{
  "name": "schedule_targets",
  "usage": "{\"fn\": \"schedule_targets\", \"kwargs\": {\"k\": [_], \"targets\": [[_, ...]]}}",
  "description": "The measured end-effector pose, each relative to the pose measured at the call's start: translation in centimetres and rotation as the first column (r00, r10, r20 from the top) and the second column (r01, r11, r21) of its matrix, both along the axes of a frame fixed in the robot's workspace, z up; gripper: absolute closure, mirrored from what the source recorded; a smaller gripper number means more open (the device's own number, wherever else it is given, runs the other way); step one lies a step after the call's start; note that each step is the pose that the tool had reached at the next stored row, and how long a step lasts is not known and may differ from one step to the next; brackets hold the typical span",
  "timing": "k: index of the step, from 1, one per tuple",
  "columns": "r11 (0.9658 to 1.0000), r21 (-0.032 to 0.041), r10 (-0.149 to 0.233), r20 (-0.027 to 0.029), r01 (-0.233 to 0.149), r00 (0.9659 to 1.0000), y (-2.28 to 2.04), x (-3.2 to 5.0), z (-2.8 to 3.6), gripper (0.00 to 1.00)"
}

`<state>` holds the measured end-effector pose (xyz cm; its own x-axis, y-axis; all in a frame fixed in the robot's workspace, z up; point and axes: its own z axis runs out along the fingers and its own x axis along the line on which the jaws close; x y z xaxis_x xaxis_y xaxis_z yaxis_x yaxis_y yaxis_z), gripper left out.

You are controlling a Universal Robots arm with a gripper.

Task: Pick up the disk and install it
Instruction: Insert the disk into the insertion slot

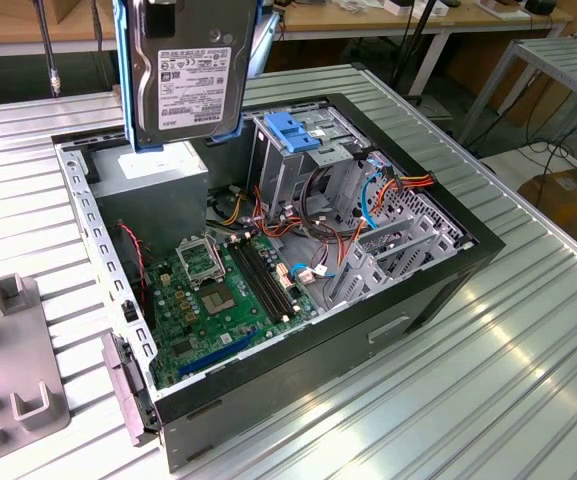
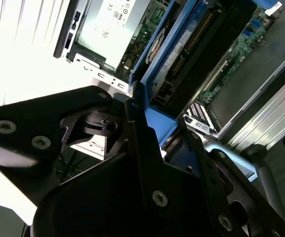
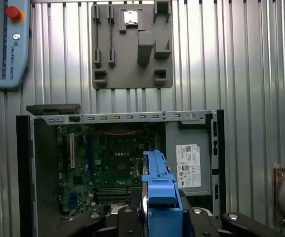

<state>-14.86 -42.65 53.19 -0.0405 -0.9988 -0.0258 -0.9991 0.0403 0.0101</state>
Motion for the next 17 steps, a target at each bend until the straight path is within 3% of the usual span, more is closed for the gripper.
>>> {"fn": "schedule_targets", "kwargs": {"k": [5, 15, 17], "targets": [[1.0, 0.0, 0.0, 0.0, 0.0, 1.0, -0.12, 0.0, 0.0, 0.63], [1.0, -0.0001, 0.0, 0.0, 0.0, 1.0, -0.9, 0.0, 0.0, 0.63], [1.0, 0.0001, 0.0, 0.0, 0.0, 1.0, -1.22, 0.0, 0.0, 0.63]]}}
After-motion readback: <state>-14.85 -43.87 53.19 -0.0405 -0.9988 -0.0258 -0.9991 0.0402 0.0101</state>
